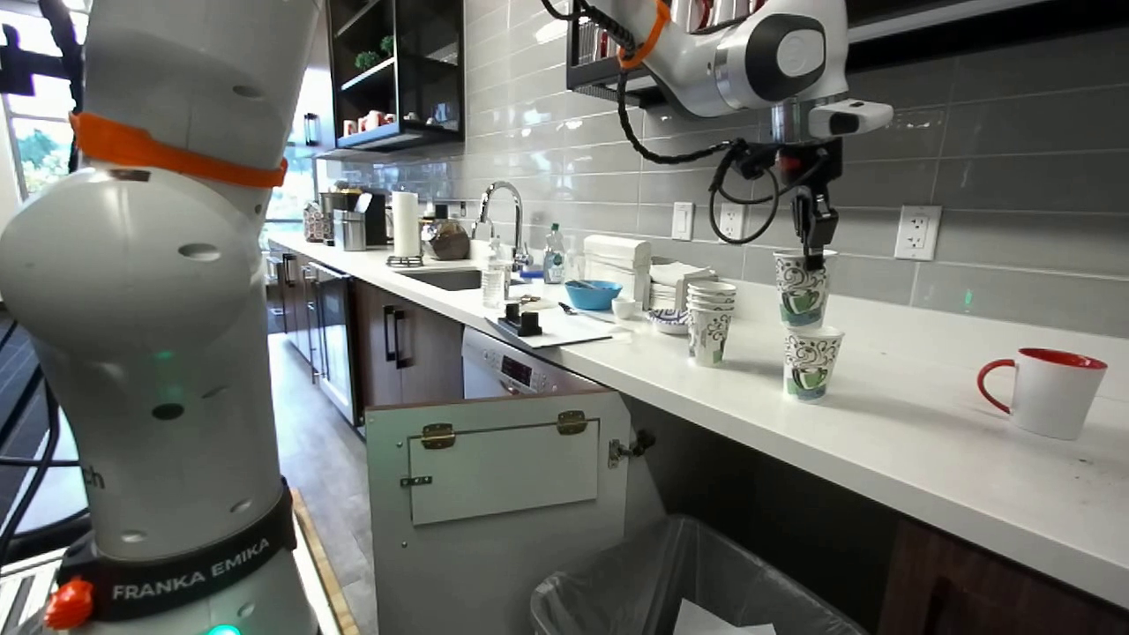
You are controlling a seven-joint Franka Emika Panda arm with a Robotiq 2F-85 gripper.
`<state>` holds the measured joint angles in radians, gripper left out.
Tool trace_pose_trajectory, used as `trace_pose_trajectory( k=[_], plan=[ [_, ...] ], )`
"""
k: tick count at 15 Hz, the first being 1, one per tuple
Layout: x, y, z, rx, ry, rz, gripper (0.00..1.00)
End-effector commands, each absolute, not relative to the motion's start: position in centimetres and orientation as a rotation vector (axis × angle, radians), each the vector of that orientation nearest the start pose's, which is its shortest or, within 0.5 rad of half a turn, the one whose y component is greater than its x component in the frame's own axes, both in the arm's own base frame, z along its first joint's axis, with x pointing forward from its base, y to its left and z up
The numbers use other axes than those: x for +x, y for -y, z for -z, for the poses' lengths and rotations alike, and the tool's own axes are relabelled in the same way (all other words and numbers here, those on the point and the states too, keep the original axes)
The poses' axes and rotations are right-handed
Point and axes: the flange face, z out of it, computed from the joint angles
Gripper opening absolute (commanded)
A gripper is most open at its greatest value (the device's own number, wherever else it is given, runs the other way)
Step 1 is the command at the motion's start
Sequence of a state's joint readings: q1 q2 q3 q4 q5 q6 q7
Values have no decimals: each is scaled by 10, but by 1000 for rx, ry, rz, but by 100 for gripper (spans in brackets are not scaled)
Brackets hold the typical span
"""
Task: Put each cup in the stack, into the other
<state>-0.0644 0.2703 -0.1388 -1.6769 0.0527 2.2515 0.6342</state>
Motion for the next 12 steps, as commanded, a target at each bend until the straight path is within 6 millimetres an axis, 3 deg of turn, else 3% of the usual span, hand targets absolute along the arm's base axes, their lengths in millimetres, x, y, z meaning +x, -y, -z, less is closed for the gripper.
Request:
trace_pose_trajectory(
  k=[1,12],
  plan=[
    [662,128,-472,-2735,-1285,471,1],
    [672,131,-473,-2725,-1293,488,1]
  ],
)
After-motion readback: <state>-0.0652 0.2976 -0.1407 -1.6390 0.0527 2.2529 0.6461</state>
